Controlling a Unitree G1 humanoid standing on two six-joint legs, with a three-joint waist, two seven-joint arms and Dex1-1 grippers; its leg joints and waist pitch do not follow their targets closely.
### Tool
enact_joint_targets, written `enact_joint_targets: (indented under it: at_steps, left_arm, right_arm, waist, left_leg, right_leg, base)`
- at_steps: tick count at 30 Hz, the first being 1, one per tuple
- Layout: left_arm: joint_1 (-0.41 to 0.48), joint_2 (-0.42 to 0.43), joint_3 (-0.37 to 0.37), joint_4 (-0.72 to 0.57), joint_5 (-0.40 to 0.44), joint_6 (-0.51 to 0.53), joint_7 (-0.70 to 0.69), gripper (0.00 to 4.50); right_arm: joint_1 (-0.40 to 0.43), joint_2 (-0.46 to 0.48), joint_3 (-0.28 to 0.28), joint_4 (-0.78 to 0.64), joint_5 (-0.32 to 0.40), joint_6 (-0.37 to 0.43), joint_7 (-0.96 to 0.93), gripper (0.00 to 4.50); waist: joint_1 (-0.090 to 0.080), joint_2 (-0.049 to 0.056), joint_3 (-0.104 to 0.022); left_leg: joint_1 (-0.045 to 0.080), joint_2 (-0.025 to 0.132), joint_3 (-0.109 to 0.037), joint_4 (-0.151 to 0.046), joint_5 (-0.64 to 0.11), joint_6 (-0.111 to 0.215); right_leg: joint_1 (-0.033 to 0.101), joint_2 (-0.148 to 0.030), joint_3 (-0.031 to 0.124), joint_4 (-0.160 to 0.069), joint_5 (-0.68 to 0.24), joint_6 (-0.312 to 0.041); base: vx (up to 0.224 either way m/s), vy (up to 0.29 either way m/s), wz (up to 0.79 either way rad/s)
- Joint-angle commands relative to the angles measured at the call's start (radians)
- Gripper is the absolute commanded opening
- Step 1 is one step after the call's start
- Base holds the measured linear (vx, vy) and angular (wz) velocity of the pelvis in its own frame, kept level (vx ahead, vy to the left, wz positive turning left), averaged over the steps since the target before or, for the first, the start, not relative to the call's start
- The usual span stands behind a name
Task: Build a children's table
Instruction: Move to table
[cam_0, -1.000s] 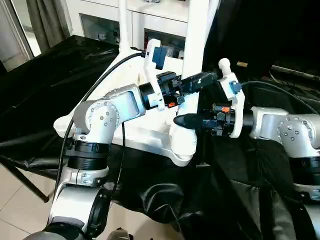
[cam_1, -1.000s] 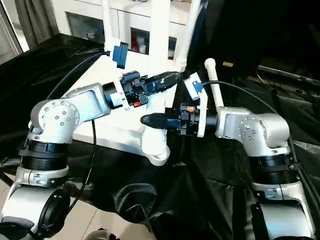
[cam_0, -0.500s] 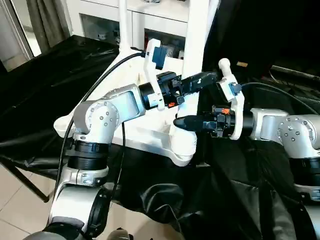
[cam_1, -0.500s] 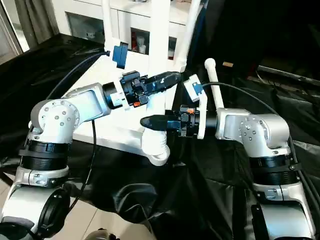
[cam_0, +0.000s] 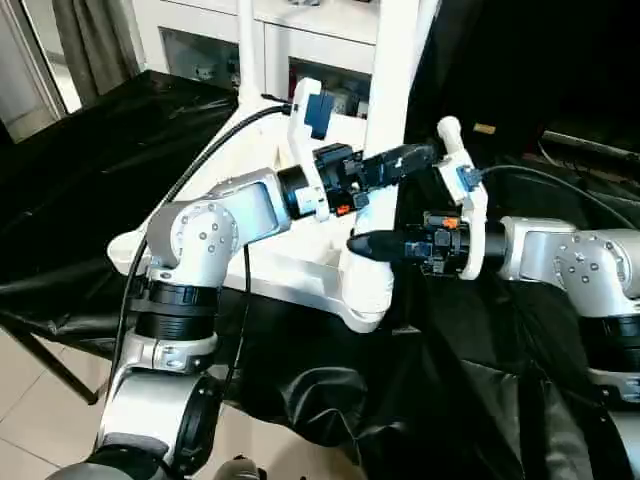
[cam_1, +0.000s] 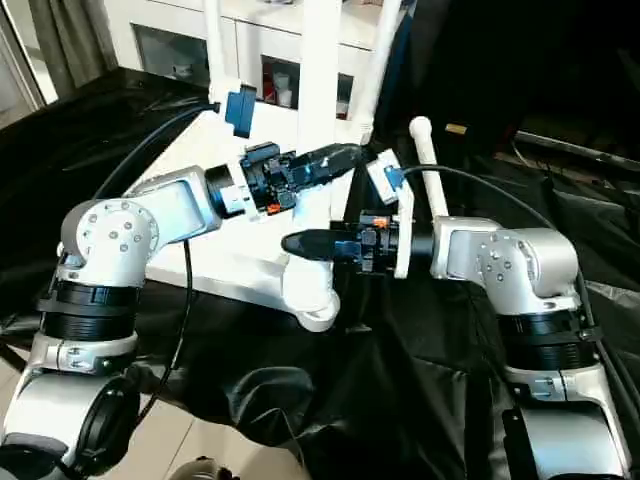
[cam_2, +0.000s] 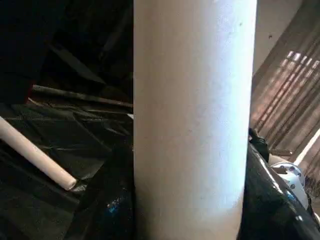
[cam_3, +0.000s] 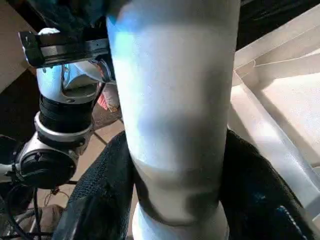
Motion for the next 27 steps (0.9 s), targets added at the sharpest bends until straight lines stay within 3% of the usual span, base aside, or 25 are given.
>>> enact_joint_targets:
  at_steps: [1,27]
  left_arm:
    - [-0.017,-0.004,-0.006,-0.018,-0.007,-0.004,-0.006,1.90]
    - [-0.014,0.000,-0.018,-0.020,-0.004,-0.001,-0.019,1.90]
  right_arm:
    - [0.018,-0.009,0.017,-0.020,-0.012,0.001,-0.003,2.65]
    - [0.013,0.002,-0.012,-0.019,0.026,0.005,-0.004,2.76]
  waist:
    - [0.002,-0.004,-0.074]
    - [0.003,-0.001,-0.074]
  left_leg:
    - [0.022,0.057,-0.017,-0.062,-0.075,-0.020]
    - [0.022,0.057,-0.018,-0.063,-0.086,-0.023]
  right_leg:
    - [0.050,-0.093,0.052,-0.070,0.019,-0.214]
    - [0.049,-0.092,0.052,-0.071,0.012,-0.215]
  base:
    - [0.000,0.000,0.00]
    - [0.000,0.000,0.00]
